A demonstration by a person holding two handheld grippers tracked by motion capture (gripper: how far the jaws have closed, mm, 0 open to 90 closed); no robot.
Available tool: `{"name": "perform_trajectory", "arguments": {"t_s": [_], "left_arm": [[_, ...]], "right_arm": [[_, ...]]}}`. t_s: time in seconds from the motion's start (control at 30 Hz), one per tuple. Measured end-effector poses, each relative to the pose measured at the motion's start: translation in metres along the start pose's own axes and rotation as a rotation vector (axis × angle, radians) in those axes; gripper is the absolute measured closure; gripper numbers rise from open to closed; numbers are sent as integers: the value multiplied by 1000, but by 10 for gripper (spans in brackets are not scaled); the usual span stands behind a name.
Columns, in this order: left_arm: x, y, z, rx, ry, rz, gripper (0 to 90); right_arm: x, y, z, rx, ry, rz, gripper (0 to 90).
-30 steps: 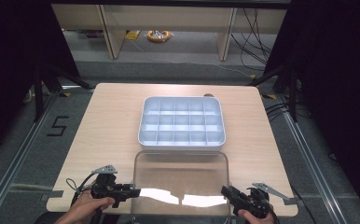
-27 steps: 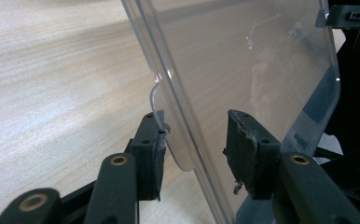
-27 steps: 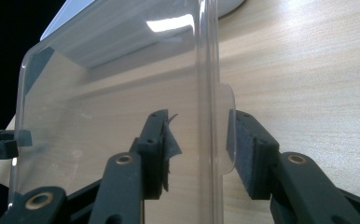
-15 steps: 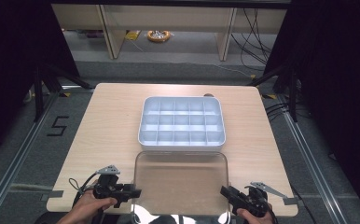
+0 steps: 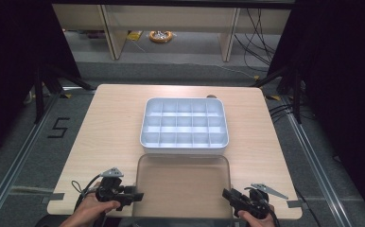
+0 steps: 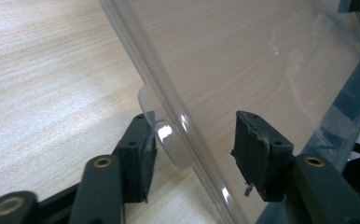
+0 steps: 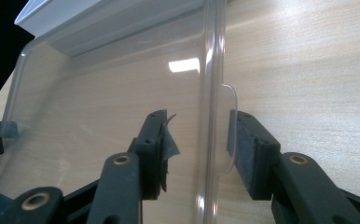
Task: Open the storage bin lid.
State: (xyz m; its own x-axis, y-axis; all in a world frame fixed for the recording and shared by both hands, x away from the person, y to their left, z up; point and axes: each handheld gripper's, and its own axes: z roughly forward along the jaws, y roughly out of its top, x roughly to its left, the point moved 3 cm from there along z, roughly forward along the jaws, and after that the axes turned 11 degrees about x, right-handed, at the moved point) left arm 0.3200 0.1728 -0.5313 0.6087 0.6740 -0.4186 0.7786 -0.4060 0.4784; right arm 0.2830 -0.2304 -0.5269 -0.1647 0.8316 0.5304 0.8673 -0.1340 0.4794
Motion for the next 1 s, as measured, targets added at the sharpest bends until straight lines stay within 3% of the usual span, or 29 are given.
{"name": "perform_trajectory", "arguments": {"t_s": [0.03,0.1,0.13,0.2,0.23,0.3,0.4,0.43,0.47,0.57,0.6,0.7,0.77,0.8,0.83,0.87,0.9,1.0], "left_arm": [[0,0,0,-2,3,-1,474],[0,0,0,-3,2,-6,476],[0,0,0,-2,4,-7,474],[0,1,0,-4,16,0,469],[0,1,0,-5,22,0,468],[0,0,-1,-4,35,-4,467],[0,1,0,-9,41,11,451],[0,1,0,-8,47,19,447],[0,1,0,-7,57,26,447],[-1,1,0,-6,70,21,440],[-1,1,0,-10,67,20,440],[-1,1,-1,-15,49,29,439],[-3,2,-2,-36,58,32,423],[-2,2,-4,-42,61,35,416],[-3,3,-5,-50,77,34,415],[-2,3,-6,-57,62,33,414],[-2,3,-6,-61,61,29,412],[-2,3,-7,-56,75,26,403]], "right_arm": [[-3,1,2,-24,-16,-39,580],[-1,2,2,-10,-6,-15,582],[-5,3,3,-17,-22,-58,582],[-5,3,6,-14,-27,-55,576],[-2,3,6,-1,-22,-19,574],[-6,4,8,3,-36,-62,570],[-3,3,8,9,-33,-27,568],[-5,4,8,6,-50,-55,566],[-5,4,8,8,-41,-49,565],[-9,6,9,10,-73,-68,549],[-8,7,10,-4,-63,-53,544],[-9,8,10,-8,-61,-68,521],[-8,9,9,-3,-58,-69,509],[-9,11,9,-28,-78,-108,511],[-7,12,7,-35,-80,-106,497],[-2,12,4,-28,-74,-54,494],[-7,14,4,-50,-96,-124,494],[-6,14,0,-51,-88,-96,491]]}}
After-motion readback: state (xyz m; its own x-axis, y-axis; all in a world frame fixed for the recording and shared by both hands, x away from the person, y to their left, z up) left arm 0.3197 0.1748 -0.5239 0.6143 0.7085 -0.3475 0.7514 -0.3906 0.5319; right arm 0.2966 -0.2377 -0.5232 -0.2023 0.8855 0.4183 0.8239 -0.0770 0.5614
